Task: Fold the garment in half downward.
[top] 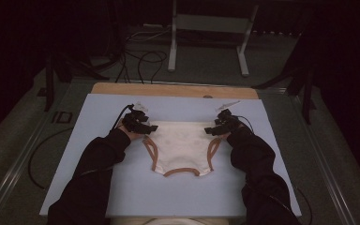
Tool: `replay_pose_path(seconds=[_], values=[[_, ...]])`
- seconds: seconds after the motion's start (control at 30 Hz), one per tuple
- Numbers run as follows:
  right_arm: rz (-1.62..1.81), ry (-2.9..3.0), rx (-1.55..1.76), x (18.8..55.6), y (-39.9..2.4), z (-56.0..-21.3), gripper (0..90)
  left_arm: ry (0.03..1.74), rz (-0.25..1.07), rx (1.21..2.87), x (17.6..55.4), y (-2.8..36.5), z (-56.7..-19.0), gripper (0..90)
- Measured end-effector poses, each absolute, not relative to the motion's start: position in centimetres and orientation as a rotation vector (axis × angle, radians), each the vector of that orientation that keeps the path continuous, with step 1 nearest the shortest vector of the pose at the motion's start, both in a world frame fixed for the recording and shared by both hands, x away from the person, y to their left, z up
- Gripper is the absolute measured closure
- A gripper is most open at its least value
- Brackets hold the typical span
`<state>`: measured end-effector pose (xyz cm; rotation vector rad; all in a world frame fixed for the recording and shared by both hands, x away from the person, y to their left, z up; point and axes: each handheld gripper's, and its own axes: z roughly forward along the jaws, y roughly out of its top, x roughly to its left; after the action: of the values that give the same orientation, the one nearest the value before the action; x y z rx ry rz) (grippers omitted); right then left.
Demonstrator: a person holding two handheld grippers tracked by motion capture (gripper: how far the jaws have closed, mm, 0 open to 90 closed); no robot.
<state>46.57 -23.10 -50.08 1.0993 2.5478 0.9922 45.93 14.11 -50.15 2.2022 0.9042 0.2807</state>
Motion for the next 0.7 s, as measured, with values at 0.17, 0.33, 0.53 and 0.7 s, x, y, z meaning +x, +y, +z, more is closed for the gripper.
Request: replay_pose_path(seconds=[0.17, 0.33, 0.53, 0.7], values=[[1.013, 2.523, 1.109, 46.0, -23.1, -49.5, 13.9, 0.878, 0.244, 2.202, 45.4, 14.2, -49.1, 12.2], [1.079, 2.517, 1.076, 45.1, -23.1, -48.8, 11.2, 0.814, 0.199, 2.205, 44.6, 14.5, -48.0, 2.1], [1.128, 2.529, 1.025, 44.0, -22.4, -47.9, 9.8, 0.752, 0.208, 2.202, 43.2, 14.4, -46.4, 0.5], [1.150, 2.536, 0.966, 43.4, -21.6, -47.0, 9.7, 0.699, 0.201, 2.205, 41.7, 14.3, -45.2, 0.5]])
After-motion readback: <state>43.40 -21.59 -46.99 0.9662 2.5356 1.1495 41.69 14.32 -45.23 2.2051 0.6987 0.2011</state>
